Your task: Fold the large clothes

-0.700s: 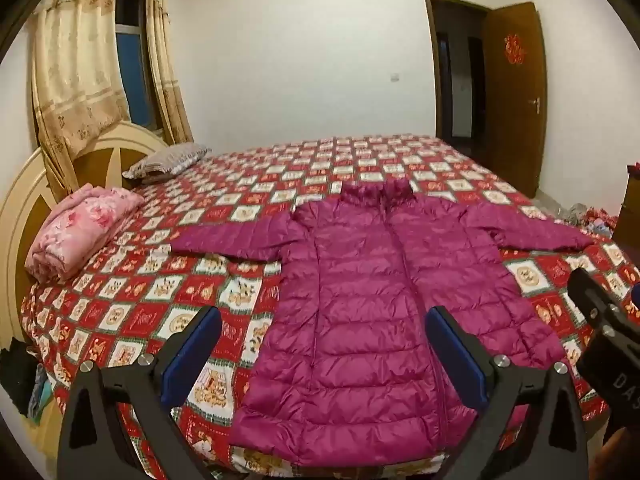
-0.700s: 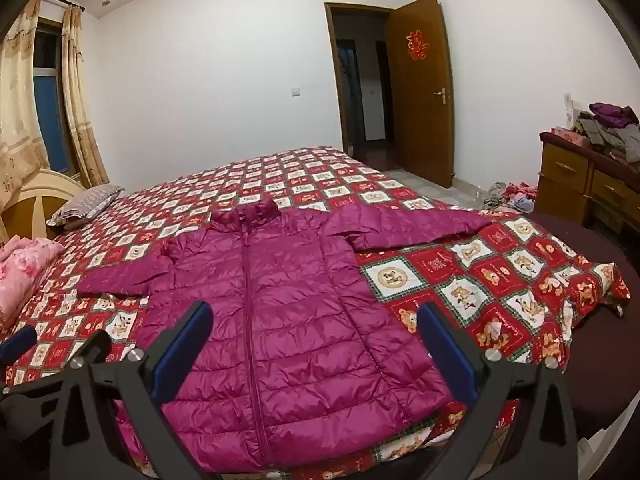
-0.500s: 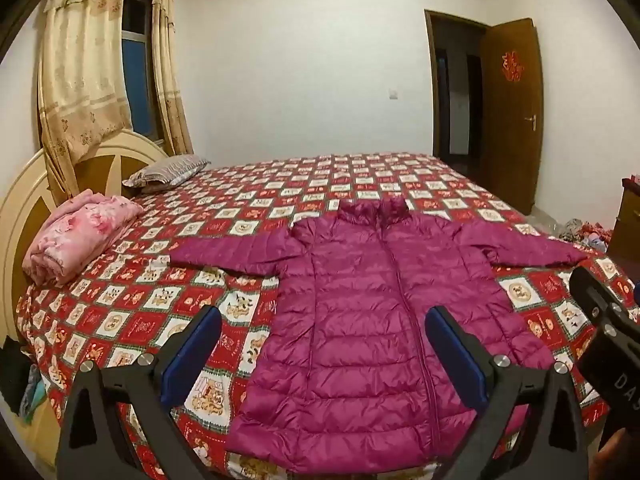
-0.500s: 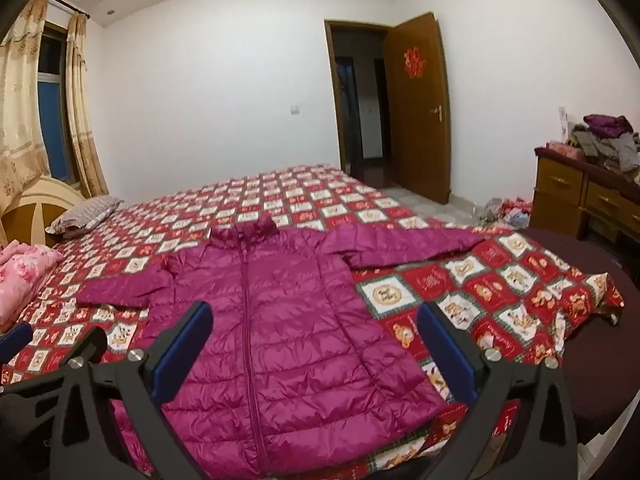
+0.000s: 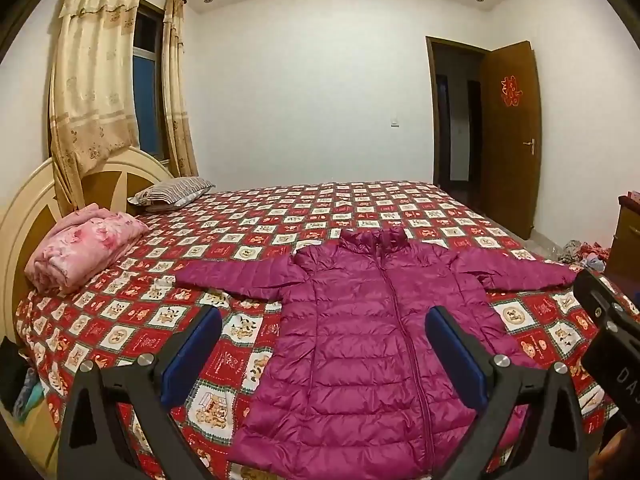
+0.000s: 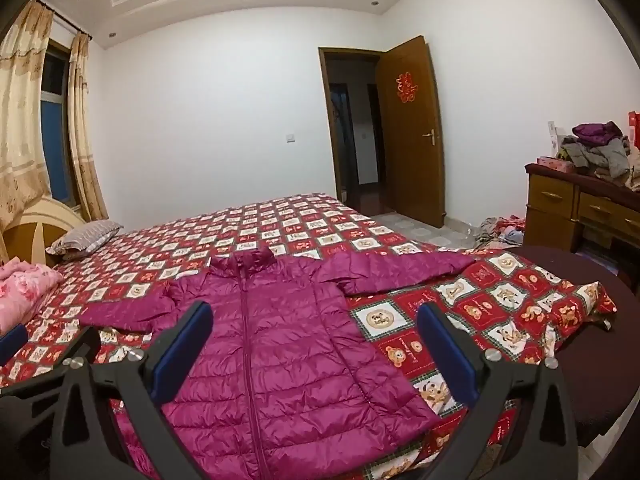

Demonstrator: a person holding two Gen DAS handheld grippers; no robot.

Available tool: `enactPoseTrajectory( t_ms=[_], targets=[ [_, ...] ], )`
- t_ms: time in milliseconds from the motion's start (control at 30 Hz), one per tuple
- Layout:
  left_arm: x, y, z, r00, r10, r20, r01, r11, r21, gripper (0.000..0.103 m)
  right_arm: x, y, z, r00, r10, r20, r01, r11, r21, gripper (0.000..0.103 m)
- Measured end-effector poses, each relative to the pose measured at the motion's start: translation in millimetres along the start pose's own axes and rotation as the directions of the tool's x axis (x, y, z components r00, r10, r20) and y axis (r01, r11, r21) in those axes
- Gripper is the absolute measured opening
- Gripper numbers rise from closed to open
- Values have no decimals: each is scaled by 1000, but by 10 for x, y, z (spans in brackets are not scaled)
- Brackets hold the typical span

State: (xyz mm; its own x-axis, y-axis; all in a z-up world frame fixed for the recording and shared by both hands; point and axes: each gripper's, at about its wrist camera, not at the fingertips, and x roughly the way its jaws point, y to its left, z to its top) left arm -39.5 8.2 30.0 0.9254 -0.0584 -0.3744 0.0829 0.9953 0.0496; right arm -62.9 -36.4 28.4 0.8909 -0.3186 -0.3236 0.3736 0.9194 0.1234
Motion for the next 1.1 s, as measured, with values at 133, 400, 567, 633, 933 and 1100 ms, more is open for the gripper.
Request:
enactPoseTrajectory(
  t_ms=[133, 400, 567, 633, 933, 1100],
  targets=[
    [-38, 20, 13, 1000, -6, 16, 6, 1000, -9, 102, -31, -28, 4, 1000, -1, 13, 1, 1000, 11, 103],
    [-85, -22, 25, 999, -26, 32, 26, 1000, -5, 102, -38, -38, 16, 1000, -3, 14, 2, 1000, 15, 103],
    [-66, -19, 23, 999, -34, 18, 35, 999, -9, 102, -48, -20, 27, 1000, -8, 17, 8, 1000, 14, 103],
    [-72, -12, 26, 999, -37, 18, 37, 999, -11, 102, -49, -16, 28, 1000, -10, 14, 10, 1000, 14, 103],
    [-85, -18, 33, 999, -40, 19, 40, 999, -13, 102, -39, -15, 37, 1000, -12, 8, 12, 1000, 10, 103],
    [-85, -17, 51, 999, -39, 21, 39, 999, -13, 102, -38, -20, 35, 1000, -11, 7, 11, 1000, 9, 103]
  ],
)
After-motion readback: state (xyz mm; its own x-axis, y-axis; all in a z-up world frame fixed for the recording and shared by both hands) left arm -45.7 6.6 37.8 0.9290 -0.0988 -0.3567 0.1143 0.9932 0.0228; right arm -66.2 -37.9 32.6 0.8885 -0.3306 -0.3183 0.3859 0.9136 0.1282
